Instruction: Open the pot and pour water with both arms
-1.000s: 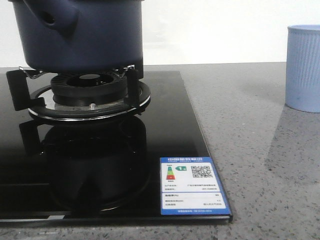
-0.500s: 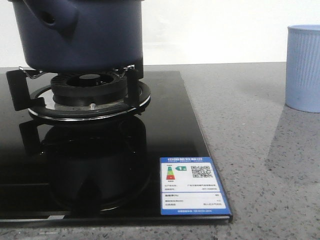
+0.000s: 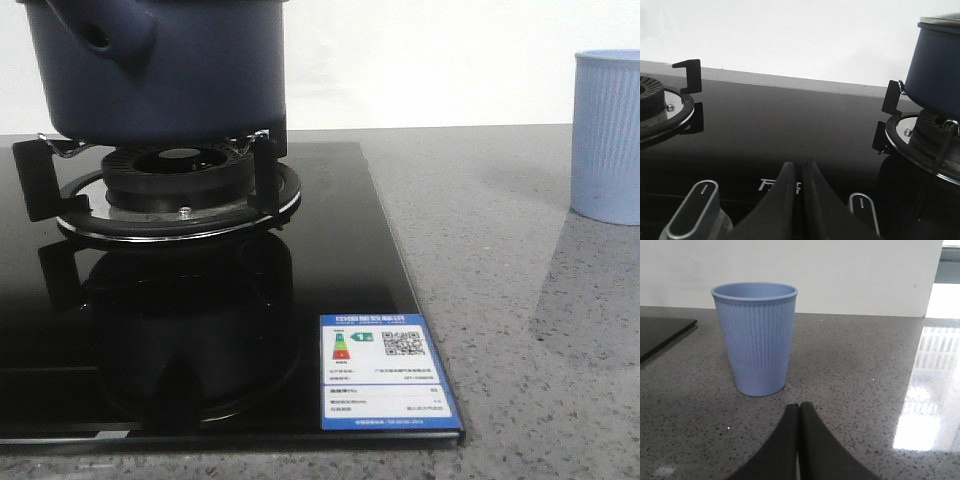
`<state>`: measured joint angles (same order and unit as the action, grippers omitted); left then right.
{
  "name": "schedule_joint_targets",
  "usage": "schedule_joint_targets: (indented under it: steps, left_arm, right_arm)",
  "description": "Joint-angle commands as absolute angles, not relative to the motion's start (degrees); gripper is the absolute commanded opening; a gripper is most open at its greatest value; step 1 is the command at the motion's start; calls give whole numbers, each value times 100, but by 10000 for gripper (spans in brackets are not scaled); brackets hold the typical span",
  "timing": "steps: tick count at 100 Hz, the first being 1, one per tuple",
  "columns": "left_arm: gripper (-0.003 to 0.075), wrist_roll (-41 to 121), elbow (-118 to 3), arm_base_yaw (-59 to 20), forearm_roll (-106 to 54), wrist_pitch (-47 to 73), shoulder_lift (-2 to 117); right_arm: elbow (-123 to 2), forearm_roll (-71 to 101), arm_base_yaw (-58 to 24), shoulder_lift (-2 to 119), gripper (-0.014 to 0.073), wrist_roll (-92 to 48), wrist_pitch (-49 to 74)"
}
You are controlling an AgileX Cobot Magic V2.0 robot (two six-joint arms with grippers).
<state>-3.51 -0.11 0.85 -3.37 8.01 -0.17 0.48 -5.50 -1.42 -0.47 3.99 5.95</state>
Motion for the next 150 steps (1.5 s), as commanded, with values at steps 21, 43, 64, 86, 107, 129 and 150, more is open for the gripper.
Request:
schedule_joint_targets:
  steps: [21,43,64,86,107,129,150]
  left_arm:
    - [-16,-414,70,84,-1207,285,-156]
    - [-16,-414,70,84,-1934,198,-156]
    - [-16,-414,70,84,-2824,-41,-156]
    - [-16,-414,-114,84,-3887,-449,-156]
    - [-16,-414,-976,84,-3186,416,-22]
    - [-16,259,-2421,48,-2194,1689,817]
    - [-16,2185,-3546,-126,-2990,2745,1677]
  right_arm:
    - [150,690,-112,-175,-61,353,-164]
    - [150,2045,-112,-175,-61,353,-260]
    - [128,2801,-112,-175,-61,353,-215]
    - [-218,2934,-112,-175,-60,353,-129]
    - [-992,2381,-112,26,-59,330,1140]
    - [-2122,2003,-112,1025,-60,-427,2555]
    - [-3042,2145,-387,1911,-60,-1307,3183]
